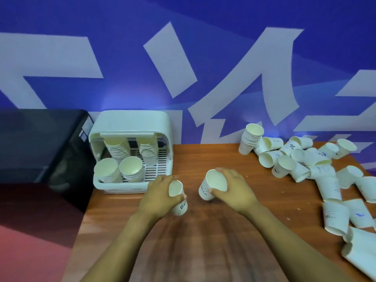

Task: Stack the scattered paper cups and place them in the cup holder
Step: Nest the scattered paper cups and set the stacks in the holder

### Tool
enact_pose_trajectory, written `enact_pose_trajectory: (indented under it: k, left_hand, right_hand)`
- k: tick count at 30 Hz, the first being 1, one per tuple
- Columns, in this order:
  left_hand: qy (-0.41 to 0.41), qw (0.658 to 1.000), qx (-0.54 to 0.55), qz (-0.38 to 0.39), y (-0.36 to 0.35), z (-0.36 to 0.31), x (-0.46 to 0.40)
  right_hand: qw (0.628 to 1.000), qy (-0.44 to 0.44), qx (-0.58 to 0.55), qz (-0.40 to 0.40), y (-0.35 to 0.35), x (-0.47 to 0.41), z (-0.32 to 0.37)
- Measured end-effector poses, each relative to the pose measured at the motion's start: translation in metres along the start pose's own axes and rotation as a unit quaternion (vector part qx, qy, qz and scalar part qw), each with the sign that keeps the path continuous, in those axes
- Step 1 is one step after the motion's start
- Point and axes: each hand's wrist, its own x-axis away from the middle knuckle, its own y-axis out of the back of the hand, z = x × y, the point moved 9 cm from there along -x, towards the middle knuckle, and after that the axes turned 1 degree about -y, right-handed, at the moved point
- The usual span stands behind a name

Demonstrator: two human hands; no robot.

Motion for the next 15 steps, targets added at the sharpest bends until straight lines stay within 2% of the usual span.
enact_pose_trajectory:
  k: [3,9,15]
  left_hand:
    - [0.001,1.000,0.000,-0.005,0.027,0.023,0.005]
    - [0.003,1.000,0.010,-0.030,0.068,0.051,0.008]
    - [-0.009,0.996,0.002,-0.091,0.114,0.062,0.012]
  right_hand:
    - [0.999,0.005,0.026,0.030,-0.024,0.001,0.033]
    - [0.997,0.046,0.040,0.042,-0.041,-0.009,0.092]
    - [0.996,0.070,0.018,0.050,-0.059,-0.025,0.135]
